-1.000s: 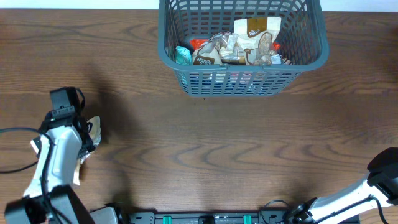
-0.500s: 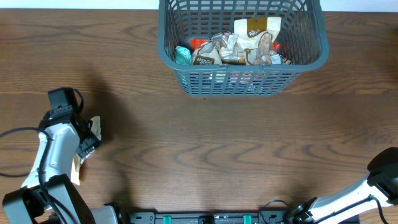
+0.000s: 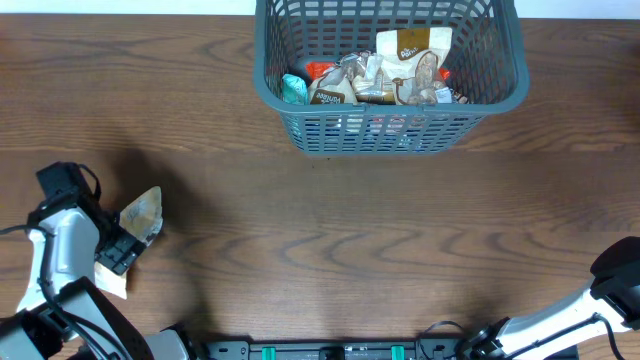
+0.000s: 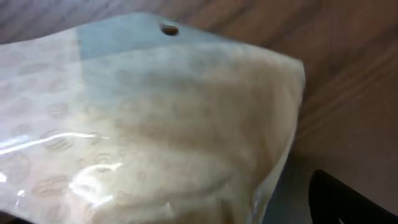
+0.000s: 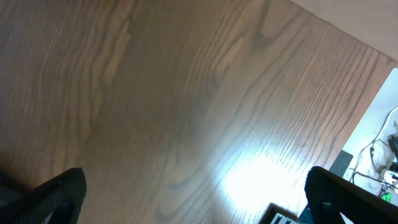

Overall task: Pack container
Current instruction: 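Grasp the clear beige food bag with the left gripper and lift, then carry the beige bag over the basket and drop it in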

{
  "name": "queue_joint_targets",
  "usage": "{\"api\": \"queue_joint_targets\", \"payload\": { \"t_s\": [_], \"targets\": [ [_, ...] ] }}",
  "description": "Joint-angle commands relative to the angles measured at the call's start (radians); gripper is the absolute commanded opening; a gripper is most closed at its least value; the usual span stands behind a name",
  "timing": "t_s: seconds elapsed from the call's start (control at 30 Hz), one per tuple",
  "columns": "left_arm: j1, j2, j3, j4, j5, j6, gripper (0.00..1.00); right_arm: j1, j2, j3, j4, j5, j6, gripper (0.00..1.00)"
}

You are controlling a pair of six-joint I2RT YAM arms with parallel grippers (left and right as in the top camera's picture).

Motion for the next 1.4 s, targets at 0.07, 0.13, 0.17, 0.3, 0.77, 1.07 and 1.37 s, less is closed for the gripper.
{"api": "queue_joint_targets", "payload": {
  "t_s": [0.07,0.13,0.17,0.3,0.77,1.07,1.37],
  "targets": [
    [0.01,0.063,0.01,-0.004,0.005,0.026,0.87,-0.007,-0.005,-0.005,0.0,-0.003,0.01,0.99],
    [0.01,0.087,0.01,0.0,0.008,0.026,0.87,-0.007,-0.005,-0.005,0.0,-0.003,0.01,0.99],
    [0.01,0.098,0.01,0.004,0.008,0.026,0.87,-0.007,-0.005,-0.005,0.0,-0.003,0.01,0.99],
    [0.01,0.137,0.01,0.024,0.024,0.032,0.87,-0.007,-0.005,-0.005,0.0,-0.003,0.01,0.99],
    [0.01,0.172,0.01,0.093,0.117,0.074,0.06,-0.007,-0.005,-0.005,0.0,-0.003,0.01,0.99],
    [-0.024,0.126,0.055,0.346,0.321,0.645,0.06,-0.007,-0.005,-0.005,0.0,-0.003,0.01,0.99],
    [-0.171,-0.173,0.282,0.218,0.413,1.115,0.06,-0.007,-0.005,-0.005,0.0,-0.003,0.01,0.99]
  ]
}}
